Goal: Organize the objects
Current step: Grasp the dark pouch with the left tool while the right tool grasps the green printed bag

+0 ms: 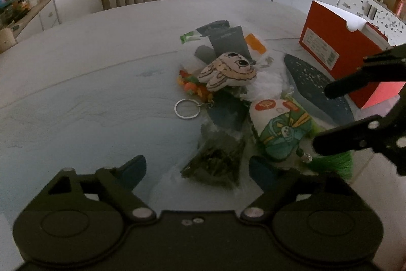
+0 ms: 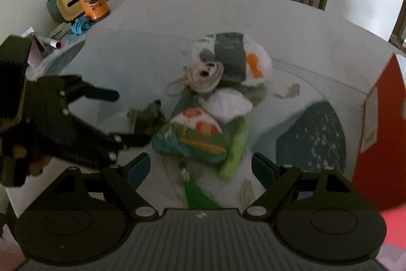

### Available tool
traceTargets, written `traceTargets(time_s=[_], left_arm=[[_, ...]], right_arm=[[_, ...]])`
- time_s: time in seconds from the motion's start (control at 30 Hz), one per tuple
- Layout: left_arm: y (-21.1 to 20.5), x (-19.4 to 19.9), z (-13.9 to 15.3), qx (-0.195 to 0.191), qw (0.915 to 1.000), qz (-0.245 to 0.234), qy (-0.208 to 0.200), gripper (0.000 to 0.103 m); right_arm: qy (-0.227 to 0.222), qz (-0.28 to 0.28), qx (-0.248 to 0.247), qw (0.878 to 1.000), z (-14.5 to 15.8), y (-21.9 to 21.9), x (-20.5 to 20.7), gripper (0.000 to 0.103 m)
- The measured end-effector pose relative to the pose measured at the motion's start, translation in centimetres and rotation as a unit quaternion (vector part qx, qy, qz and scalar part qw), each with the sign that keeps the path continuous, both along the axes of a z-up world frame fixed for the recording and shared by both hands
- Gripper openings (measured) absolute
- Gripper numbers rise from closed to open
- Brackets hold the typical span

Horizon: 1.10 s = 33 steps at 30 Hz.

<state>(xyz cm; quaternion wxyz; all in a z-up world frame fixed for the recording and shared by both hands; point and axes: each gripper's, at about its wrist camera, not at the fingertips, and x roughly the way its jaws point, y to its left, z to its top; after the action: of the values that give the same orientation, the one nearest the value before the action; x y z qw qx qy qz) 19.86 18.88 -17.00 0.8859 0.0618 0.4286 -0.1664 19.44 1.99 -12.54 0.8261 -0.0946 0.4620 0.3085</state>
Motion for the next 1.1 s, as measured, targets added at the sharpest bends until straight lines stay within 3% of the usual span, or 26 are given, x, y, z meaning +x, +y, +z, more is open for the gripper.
traceTargets(time_s=[0.2,0.57,0.9,1.0,1.1], left_arm=[[0.3,0.5,-0.2,-0.020,0.9998,-0.007,0.003,0.072],[0.6,0.8,0.1,-0.051,0.9984,-0.021,0.009,0.038],[1.3,0.7,0.3,-0.069,0.9974,0.006,0.019,0.034],[1.4,0.5,0.3,-0.069,0.9974,0.011,0.019,0.034],[1.5,0.4,0.5,-0.073,0.9970,0.019,0.020,0.033]], right_arm=[[0.004,0.026,-0.009,1.000,-1.0,2.0,1.2,0.087],[0.009,0.053,-0.037,0.998,-2.7,3.5,2.3,0.087],[-0.001,0.076,-0.062,0.995,-3.5,4.7,2.1,0.085],[0.005,0.078,-0.056,0.995,-3.5,4.7,2.2,0.071],[0.000,0.081,-0.060,0.995,-3.3,4.8,1.9,0.068]])
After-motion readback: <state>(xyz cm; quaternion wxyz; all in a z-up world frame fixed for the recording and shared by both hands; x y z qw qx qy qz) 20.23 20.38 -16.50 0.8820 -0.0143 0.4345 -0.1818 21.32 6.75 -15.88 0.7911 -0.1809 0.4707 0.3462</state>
